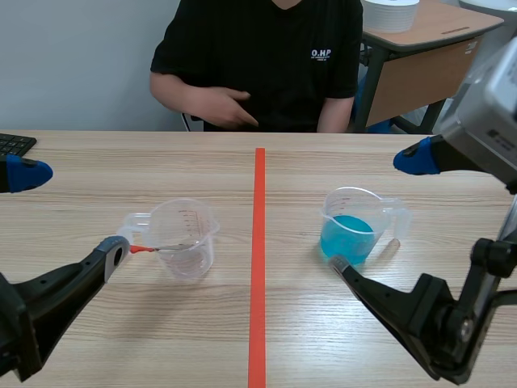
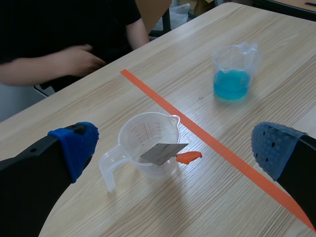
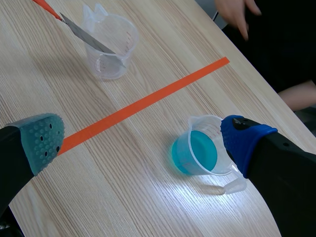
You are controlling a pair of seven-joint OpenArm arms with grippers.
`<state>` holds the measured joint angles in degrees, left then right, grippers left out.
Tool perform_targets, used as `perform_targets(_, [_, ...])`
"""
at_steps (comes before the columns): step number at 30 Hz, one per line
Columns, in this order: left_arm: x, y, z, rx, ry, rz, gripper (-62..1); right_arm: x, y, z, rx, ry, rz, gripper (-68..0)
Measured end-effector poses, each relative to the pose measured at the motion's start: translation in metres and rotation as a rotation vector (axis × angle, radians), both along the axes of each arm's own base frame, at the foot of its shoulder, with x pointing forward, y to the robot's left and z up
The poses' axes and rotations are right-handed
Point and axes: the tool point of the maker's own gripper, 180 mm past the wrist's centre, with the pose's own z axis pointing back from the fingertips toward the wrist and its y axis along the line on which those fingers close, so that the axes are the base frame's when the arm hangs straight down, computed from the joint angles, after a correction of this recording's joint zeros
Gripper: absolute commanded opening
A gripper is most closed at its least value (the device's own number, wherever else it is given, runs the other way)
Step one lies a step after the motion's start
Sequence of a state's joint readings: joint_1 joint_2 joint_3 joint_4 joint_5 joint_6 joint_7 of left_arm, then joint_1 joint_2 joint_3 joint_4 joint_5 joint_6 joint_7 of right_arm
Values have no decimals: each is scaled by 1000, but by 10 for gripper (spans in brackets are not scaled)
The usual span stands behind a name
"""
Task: Do the redox reaction experiment.
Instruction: 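Return to the home posture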
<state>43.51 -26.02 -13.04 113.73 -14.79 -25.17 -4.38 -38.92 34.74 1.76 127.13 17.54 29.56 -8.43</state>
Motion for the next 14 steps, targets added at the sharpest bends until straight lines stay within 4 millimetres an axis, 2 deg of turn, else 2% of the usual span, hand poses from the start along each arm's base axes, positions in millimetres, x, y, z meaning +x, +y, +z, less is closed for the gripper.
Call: perform_targets(14, [0, 1, -3, 9, 12, 2, 14, 0, 0, 0, 0, 0, 0, 4])
